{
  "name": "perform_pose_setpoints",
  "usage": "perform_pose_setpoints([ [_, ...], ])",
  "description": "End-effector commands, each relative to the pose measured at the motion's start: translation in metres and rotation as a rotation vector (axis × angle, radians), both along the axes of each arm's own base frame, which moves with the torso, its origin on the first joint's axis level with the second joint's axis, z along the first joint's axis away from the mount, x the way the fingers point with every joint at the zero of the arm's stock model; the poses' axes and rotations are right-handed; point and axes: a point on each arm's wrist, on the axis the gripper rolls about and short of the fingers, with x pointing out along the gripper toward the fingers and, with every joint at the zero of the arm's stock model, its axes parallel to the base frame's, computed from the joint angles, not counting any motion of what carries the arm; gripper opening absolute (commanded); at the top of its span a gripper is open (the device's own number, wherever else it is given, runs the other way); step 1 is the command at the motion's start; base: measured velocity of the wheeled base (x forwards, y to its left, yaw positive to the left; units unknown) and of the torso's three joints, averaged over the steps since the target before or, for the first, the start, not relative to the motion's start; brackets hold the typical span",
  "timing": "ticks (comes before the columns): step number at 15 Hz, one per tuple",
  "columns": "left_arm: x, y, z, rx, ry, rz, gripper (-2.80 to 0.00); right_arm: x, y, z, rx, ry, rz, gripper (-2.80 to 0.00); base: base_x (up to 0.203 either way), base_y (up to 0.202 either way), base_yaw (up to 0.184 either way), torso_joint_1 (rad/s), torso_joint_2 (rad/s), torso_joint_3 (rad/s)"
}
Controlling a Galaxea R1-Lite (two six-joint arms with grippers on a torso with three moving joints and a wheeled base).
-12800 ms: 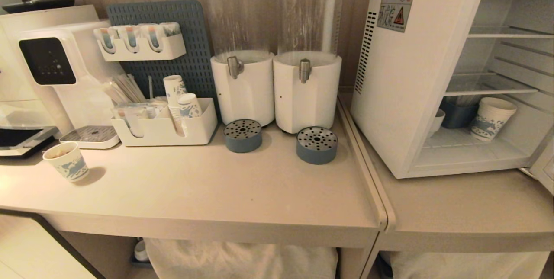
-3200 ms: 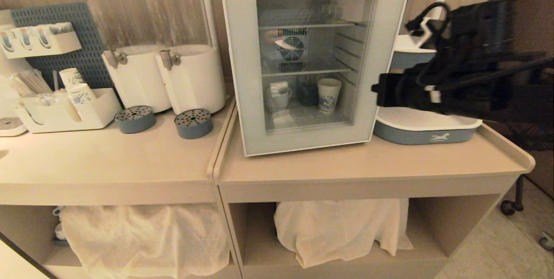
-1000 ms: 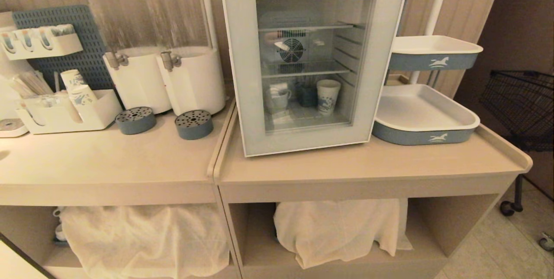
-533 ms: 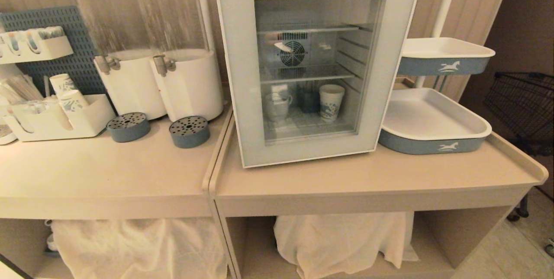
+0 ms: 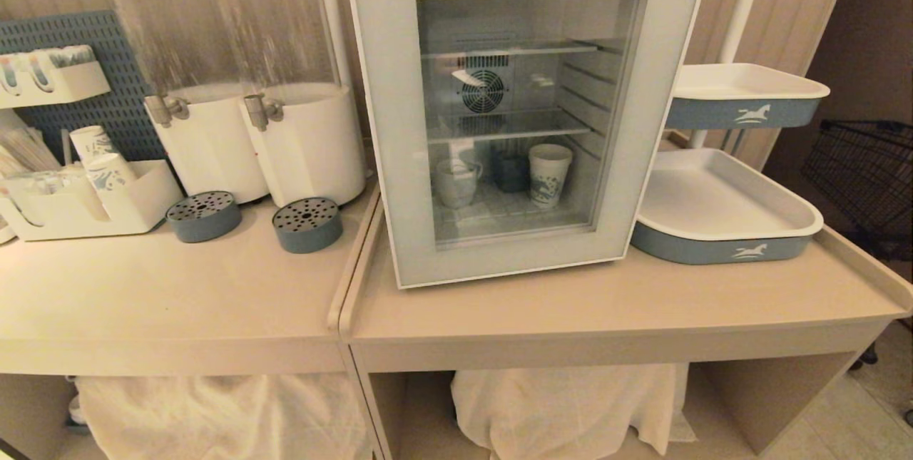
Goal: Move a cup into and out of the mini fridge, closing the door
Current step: Open the freezer door
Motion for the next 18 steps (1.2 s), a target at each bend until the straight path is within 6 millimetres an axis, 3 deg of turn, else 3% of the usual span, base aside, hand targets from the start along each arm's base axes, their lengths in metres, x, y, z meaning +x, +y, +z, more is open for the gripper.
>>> perform_pose_setpoints([
  [1,-0.004,0.0,0.013,0.004,-0.041,0.017,-2.8,0.001,0.0,0.0,0.0,0.006,0.001,-2.8,0.0,0.0,0.0,0.0,0.0,0.0],
  [3,-0.025,0.001,0.055,0.005,-0.144,0.054,-2.8,0.001,0.0,0.001,-0.002,0.008,0.001,-2.8,0.0,0.0,0.0,0.0,0.0,0.0],
  [6,-0.079,-0.001,0.129,0.007,-0.24,-0.019,-2.8,0.001,0.0,0.0,-0.001,0.009,0.001,-2.8,0.0,0.0,0.0,0.0,0.0,0.0],
  [7,-0.09,-0.002,0.151,0.006,-0.23,-0.071,-2.8,0.001,0.0,0.0,0.0,0.01,0.001,-2.8,0.0,0.0,0.0,0.0,0.0,0.0],
  [8,-0.087,-0.001,0.171,-0.001,-0.186,-0.128,-2.8,0.001,0.0,0.0,0.0,0.01,0.001,-2.8,0.0,0.0,0.0,0.0,0.0,0.0],
  [12,-0.026,0.014,0.22,-0.12,0.055,-0.484,-2.8,0.001,0.0,0.001,-0.001,0.009,-0.001,-2.8,0.0,0.0,0.0,0.0,0.0,0.0],
  [15,0.048,-0.016,0.236,-0.152,0.163,-0.598,-2.8,0.0,0.0,0.001,-0.001,0.007,-0.001,-2.8,0.0,0.0,0.0,0.0,0.0,0.0],
  [18,0.122,-0.046,0.239,-0.154,0.251,-0.474,-2.8,0.001,0.0,0.0,-0.001,0.006,-0.001,-2.8,0.0,0.0,0.0,0.0,0.0,0.0],
])
